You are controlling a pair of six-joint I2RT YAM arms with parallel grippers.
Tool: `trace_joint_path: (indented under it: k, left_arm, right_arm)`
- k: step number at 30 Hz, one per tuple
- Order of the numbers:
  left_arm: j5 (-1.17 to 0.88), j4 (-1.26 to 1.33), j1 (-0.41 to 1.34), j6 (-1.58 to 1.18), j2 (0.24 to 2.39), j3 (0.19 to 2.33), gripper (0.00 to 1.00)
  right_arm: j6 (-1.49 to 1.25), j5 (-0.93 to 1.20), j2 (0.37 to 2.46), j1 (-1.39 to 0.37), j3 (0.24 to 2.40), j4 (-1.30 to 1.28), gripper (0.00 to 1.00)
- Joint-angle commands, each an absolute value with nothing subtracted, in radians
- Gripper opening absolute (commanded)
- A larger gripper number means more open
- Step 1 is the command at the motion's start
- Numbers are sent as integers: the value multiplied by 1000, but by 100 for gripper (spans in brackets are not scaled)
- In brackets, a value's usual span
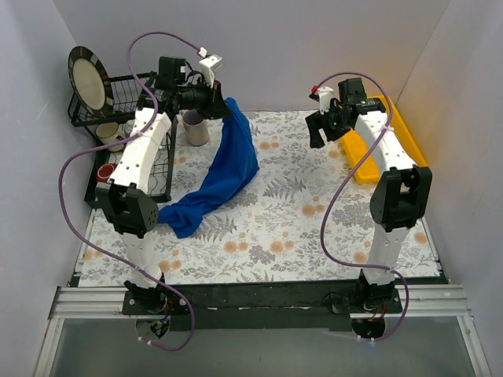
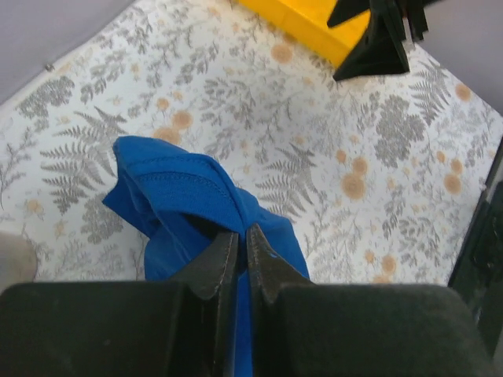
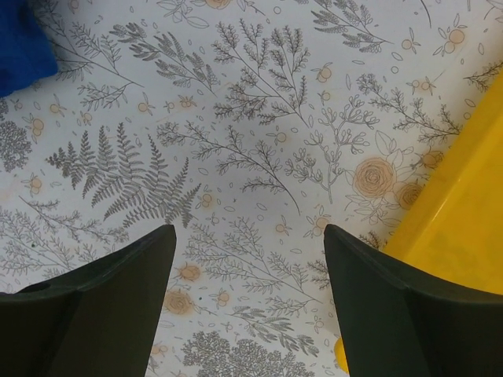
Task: Roll the t-shirts
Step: Place the T-shirt at the center of the board.
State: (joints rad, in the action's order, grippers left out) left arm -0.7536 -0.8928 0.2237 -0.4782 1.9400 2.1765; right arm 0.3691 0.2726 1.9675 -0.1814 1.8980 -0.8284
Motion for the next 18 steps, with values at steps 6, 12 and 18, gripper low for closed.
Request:
trace_joint_path:
  k: [6,12,18]
  left_arm:
    - [-621,-626,457,-509,2060,2353,0]
    - [-705,-606,592,-523,2034,2239,0]
    - [-587,-631,588,-520,1889,2045,63]
  right_arm:
    - [315,462,1812,-170,1731,-658,80]
    - [235,462,1691,-127,1606,-629,80]
    - [363,305,1557,-89,1706,-767,81]
